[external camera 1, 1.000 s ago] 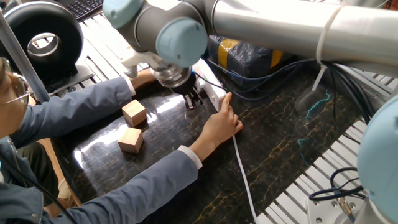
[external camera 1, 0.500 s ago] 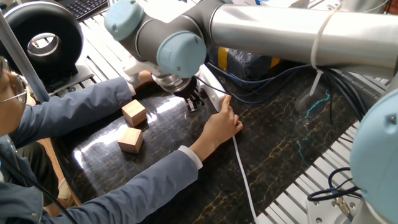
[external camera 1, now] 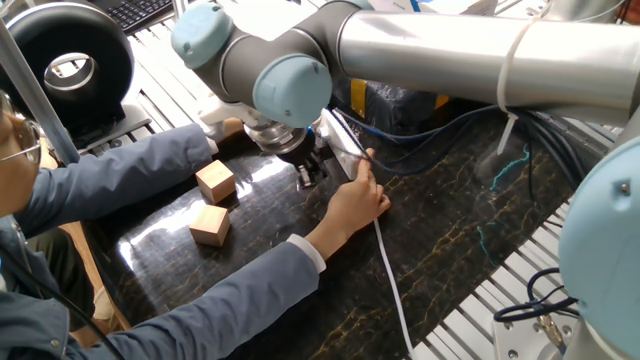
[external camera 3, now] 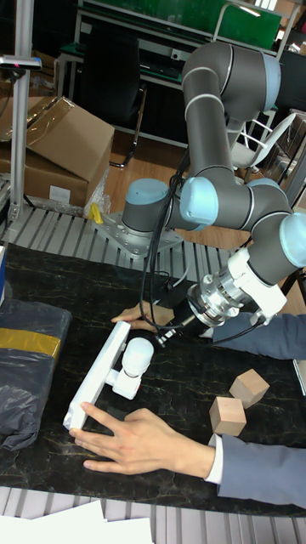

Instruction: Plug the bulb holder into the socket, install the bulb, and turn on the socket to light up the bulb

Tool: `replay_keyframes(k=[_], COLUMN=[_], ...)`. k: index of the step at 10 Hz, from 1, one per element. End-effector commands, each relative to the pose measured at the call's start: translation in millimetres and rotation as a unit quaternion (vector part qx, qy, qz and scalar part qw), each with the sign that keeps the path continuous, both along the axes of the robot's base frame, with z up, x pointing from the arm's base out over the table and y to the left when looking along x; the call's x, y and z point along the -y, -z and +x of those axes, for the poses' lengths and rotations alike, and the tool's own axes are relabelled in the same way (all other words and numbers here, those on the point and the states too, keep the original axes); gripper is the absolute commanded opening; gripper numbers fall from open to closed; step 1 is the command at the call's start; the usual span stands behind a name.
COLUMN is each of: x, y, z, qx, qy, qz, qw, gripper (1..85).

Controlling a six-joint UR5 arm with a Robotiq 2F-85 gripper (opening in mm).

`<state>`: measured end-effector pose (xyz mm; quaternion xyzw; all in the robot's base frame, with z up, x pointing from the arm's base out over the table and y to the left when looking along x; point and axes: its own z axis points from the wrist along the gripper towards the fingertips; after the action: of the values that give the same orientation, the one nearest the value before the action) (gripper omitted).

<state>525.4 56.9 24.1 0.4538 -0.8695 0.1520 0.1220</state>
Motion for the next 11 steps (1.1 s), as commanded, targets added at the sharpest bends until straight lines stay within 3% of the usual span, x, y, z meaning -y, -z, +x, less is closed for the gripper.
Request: replay_keyframes(k=[1,2,4,6,9,10,11], x=[-18,-6,-10,-12,-37,-33,-14], y=[6.8,2.7,4.8,0.8,7.9,7.0,1.6], z=[5.9,7.2,-0.7,-8.0,-9.6,-8.9,-6.9], qx=[0.011,0.015,0.012,-0.006,-0.024,-0.029,-0.023], qy=[0.0,0.004,0.012,-0.001,-0.047,-0.065,-0.055], qz=[0.038,0.014,0.02,0.024,0.078,0.071,0.033], qw=[0.9992,0.9998,0.9997,0.9997,0.9956,0.9949,0.9977], gripper=[1.0,1.0,1.0,1.0,1.0,1.0,1.0])
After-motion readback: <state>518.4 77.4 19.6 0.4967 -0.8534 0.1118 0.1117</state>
